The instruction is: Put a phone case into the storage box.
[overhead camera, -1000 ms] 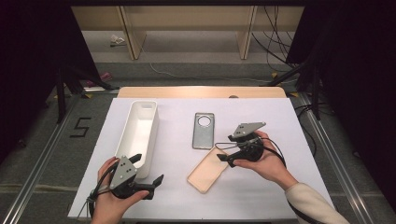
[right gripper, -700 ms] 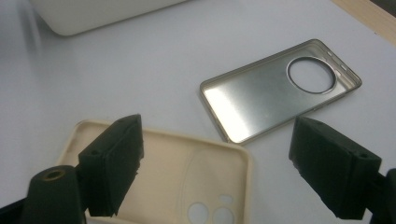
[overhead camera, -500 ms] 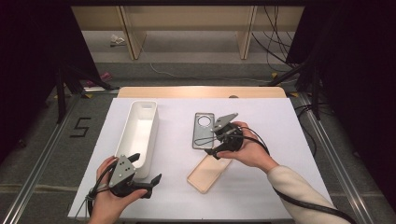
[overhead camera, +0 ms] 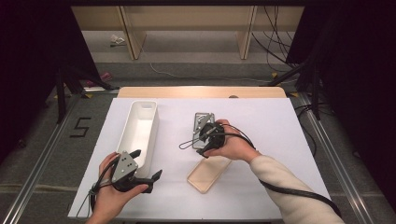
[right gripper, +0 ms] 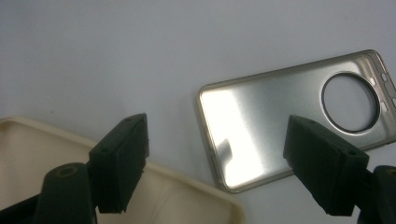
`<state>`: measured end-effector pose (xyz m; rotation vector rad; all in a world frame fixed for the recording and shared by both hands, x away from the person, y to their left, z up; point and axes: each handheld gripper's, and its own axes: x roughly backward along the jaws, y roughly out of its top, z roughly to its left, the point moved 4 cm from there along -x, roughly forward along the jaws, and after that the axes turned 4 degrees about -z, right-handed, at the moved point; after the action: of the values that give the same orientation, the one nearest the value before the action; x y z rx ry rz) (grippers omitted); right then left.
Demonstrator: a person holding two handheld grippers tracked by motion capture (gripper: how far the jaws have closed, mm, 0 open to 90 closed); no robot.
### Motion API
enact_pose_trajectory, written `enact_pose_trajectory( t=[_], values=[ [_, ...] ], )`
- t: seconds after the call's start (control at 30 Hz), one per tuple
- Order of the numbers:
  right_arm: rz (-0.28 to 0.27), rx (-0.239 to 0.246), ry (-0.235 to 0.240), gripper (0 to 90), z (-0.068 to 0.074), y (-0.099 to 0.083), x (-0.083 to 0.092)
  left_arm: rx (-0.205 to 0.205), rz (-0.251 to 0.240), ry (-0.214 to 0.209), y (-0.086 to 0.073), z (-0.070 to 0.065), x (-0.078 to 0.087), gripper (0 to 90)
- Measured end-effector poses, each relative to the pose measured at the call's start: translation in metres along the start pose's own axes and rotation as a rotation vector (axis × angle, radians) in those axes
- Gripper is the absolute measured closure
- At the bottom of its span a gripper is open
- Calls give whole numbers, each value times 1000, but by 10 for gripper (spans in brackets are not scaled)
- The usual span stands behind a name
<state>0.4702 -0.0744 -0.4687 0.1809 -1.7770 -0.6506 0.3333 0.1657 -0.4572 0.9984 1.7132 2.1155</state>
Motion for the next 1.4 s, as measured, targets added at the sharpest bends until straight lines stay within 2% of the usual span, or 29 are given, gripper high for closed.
enact_pose_trajectory(
  t=[0.07, 0.17, 0.2, 0.27, 0.43, 0.47, 0.7, 0.8, 1.13, 1.4],
  values=[
    [40, 21, -13, 257, -3, 0, -6, -3, -1, -2, 0, -1, -1, 32],
    [57, 39, -22, 262, -4, 1, -10, -6, -1, -1, 1, -2, -1, 32],
    [63, 68, -25, 264, -6, 1, -12, -6, -3, -1, 1, -2, -1, 32],
    [72, 85, -38, 268, -7, 4, -15, -4, -4, -1, 1, -2, -1, 33],
    [139, 139, -60, 284, -10, 6, -20, -9, -3, -3, 1, -3, -1, 34],
    [143, 134, -64, 286, -10, 6, -21, -6, -4, -4, 1, -3, -1, 34],
    [213, 186, -66, 302, -11, 5, -27, -8, -5, -8, 1, -4, -1, 35],
    [225, 213, -73, 308, -11, 6, -30, -11, -5, -8, 1, -4, -1, 36],
    [268, 234, -73, 337, -10, 7, -34, -11, -3, -9, 1, -4, -2, 37],
    [294, 271, -66, 402, -9, 7, -38, -12, -3, -13, 1, -5, -2, 38]
  ],
)
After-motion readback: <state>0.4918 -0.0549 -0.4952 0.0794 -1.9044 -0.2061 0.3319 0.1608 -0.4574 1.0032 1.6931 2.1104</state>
